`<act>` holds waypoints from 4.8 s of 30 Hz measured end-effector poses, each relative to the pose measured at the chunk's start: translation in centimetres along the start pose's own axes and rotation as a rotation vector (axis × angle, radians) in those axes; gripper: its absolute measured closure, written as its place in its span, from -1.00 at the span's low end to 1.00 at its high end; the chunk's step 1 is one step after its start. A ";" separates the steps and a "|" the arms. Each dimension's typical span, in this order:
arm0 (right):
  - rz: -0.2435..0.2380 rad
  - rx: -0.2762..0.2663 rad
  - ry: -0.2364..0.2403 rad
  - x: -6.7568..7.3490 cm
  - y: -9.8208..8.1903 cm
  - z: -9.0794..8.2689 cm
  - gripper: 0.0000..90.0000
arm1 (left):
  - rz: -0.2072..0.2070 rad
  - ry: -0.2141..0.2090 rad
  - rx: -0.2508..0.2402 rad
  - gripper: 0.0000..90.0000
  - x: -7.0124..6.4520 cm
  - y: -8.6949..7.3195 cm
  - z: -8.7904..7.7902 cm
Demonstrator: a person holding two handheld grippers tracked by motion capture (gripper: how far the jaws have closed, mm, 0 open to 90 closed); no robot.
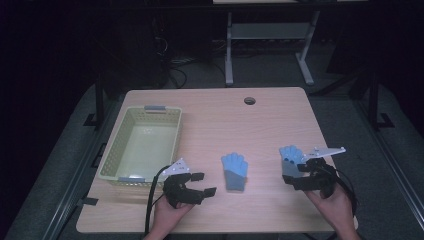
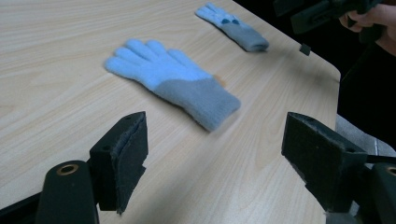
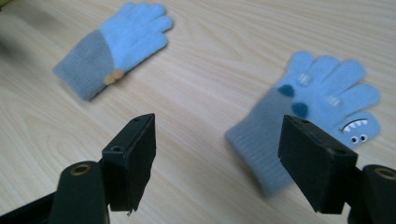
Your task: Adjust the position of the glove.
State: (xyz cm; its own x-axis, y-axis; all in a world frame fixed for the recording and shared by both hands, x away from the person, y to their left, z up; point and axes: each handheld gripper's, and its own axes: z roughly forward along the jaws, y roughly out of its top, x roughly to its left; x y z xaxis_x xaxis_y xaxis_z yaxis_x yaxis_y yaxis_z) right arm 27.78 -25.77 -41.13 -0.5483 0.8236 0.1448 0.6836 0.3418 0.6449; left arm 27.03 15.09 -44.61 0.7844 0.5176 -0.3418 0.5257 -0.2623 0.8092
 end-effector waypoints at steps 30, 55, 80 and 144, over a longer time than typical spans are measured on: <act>0.040 0.181 -0.064 -4.3 4.0 3.0 -0.28 | 0.002 -0.007 -0.018 -0.50 -0.2 0.0 0.0; 0.078 0.329 -0.165 -5.2 3.3 6.1 0.22 | 0.003 -0.011 -0.015 -0.50 -0.3 0.0 0.0; 0.128 0.335 -0.138 -5.4 3.6 5.8 0.78 | 0.006 -0.011 -0.013 -0.50 -0.5 -0.1 0.1; -0.149 0.220 0.073 7.4 10.3 5.5 0.77 | -0.005 0.008 -0.029 -0.50 -0.3 -0.1 -0.3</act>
State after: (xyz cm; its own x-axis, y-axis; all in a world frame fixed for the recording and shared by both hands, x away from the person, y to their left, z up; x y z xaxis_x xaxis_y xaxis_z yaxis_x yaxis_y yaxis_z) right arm 33.41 -13.66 -37.51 -0.6785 0.7249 0.1188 0.6765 0.5536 0.4857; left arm 26.69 15.17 -44.44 0.7790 0.5252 -0.3425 0.5200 -0.2360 0.8209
